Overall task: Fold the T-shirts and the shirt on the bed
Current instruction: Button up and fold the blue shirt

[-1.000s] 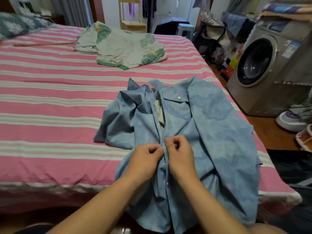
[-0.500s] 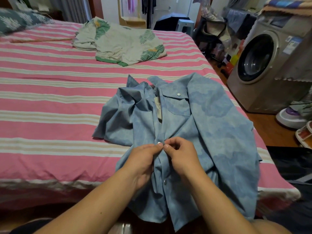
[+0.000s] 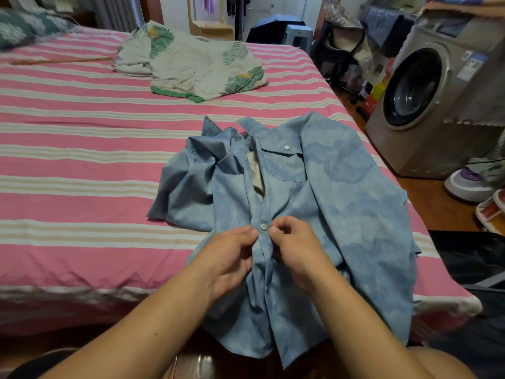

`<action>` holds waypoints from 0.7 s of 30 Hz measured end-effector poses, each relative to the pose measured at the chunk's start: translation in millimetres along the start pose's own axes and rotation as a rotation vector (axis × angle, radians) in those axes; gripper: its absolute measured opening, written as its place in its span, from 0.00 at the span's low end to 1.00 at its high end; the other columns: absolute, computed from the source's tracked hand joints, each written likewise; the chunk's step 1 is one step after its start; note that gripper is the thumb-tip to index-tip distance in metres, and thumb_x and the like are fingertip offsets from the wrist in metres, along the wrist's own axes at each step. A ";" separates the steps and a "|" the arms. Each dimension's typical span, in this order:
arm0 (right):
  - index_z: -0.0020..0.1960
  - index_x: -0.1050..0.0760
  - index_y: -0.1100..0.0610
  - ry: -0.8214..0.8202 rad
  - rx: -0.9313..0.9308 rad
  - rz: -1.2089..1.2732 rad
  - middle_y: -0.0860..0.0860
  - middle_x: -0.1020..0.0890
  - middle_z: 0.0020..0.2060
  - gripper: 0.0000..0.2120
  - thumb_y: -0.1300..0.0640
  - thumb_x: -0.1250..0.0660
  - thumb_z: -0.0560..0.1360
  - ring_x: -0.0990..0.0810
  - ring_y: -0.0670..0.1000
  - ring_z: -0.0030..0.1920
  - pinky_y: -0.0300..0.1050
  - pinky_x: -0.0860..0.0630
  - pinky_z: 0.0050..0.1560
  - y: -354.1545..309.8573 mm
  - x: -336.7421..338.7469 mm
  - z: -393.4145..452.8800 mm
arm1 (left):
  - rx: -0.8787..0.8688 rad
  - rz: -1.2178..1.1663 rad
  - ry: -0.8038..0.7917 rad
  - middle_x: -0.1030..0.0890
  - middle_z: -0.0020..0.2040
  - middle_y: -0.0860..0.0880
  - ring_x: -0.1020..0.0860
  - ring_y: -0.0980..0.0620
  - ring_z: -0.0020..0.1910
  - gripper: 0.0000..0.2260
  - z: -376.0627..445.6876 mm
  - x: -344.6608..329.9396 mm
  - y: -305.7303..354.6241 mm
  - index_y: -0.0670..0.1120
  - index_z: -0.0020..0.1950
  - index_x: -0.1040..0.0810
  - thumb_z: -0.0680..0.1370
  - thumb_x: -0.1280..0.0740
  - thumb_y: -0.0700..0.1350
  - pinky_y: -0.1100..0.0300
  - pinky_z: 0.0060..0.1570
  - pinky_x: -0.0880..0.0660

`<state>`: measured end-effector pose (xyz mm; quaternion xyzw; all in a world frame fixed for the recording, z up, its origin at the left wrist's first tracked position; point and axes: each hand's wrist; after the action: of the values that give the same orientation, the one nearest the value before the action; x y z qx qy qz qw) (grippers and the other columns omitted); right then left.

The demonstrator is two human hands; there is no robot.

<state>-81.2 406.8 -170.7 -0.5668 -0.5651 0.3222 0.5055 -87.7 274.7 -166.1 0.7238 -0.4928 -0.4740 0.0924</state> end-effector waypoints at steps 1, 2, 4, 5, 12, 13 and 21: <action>0.44 0.22 0.53 0.045 0.072 -0.132 0.52 0.16 0.40 0.07 0.61 0.34 0.80 0.16 0.53 0.45 0.42 0.19 0.50 0.1 -0.1 -0.3 | -0.014 0.001 0.015 0.17 0.57 0.35 0.16 0.46 0.46 0.12 -0.6 -1.3 -0.7 0.32 0.61 0.20 0.83 0.41 0.34 0.54 0.51 0.18; 0.43 0.24 0.52 0.091 0.150 -0.264 0.48 0.18 0.38 0.07 0.61 0.33 0.79 0.19 0.48 0.43 0.33 0.24 0.46 -1.2 -0.6 -2.4 | -0.032 0.005 0.037 0.16 0.54 0.36 0.15 0.47 0.45 0.11 -1.4 -2.2 -1.2 0.33 0.59 0.19 0.83 0.40 0.34 0.54 0.50 0.17; 0.43 0.26 0.50 0.153 0.278 -0.426 0.43 0.22 0.37 0.08 0.62 0.33 0.78 0.23 0.44 0.40 0.30 0.32 0.40 -4.5 -2.5 -8.4 | -0.070 0.012 0.065 0.14 0.46 0.39 0.15 0.50 0.41 0.11 -3.9 -4.2 -1.5 0.35 0.52 0.18 0.82 0.40 0.33 0.57 0.45 0.16; 0.44 0.26 0.50 0.163 0.307 -0.453 0.42 0.23 0.37 0.08 0.62 0.33 0.78 0.24 0.45 0.41 0.34 0.33 0.41 -4.5 -2.9 -9.6 | -0.088 0.020 0.070 0.14 0.44 0.40 0.15 0.50 0.39 0.11 -5.5 -5.7 -1.4 0.36 0.50 0.18 0.82 0.40 0.33 0.58 0.43 0.16; 0.43 0.26 0.50 0.205 0.378 -0.487 0.45 0.22 0.36 0.05 0.57 0.32 0.76 0.25 0.42 0.38 0.34 0.34 0.36 -4.6 -7.6 -15.3 | -0.197 0.162 0.075 0.15 0.47 0.35 0.15 0.47 0.40 0.06 -10.2 -9.1 -4.1 0.34 0.50 0.20 0.80 0.31 0.37 0.60 0.40 0.18; 0.43 0.26 0.50 0.197 0.389 -0.504 0.45 0.21 0.37 0.05 0.57 0.32 0.76 0.25 0.44 0.38 0.33 0.33 0.36 -4.2 -8.5 -15.9 | -0.210 0.179 0.103 0.15 0.46 0.35 0.15 0.47 0.38 0.04 -10.0 -9.3 -3.7 0.35 0.47 0.20 0.80 0.31 0.36 0.60 0.38 0.18; 0.41 0.25 0.47 0.102 0.311 -0.541 0.42 0.20 0.38 0.08 0.56 0.30 0.76 0.21 0.45 0.44 0.34 0.29 0.42 -4.3 -3.3 -13.7 | -0.336 0.447 0.176 0.15 0.38 0.43 0.17 0.50 0.36 0.07 -2.4 -1.0 -4.2 0.38 0.45 0.16 0.80 0.32 0.34 0.62 0.35 0.22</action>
<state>-70.2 400.2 -163.5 -0.3272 -0.6131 0.2297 0.6814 -83.3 276.8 -166.8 0.6100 -0.5450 -0.4523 0.3554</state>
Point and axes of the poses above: each hand's wrist, its own z-axis towards the middle knuckle, its own x-axis out of the back of the hand, y = z × x
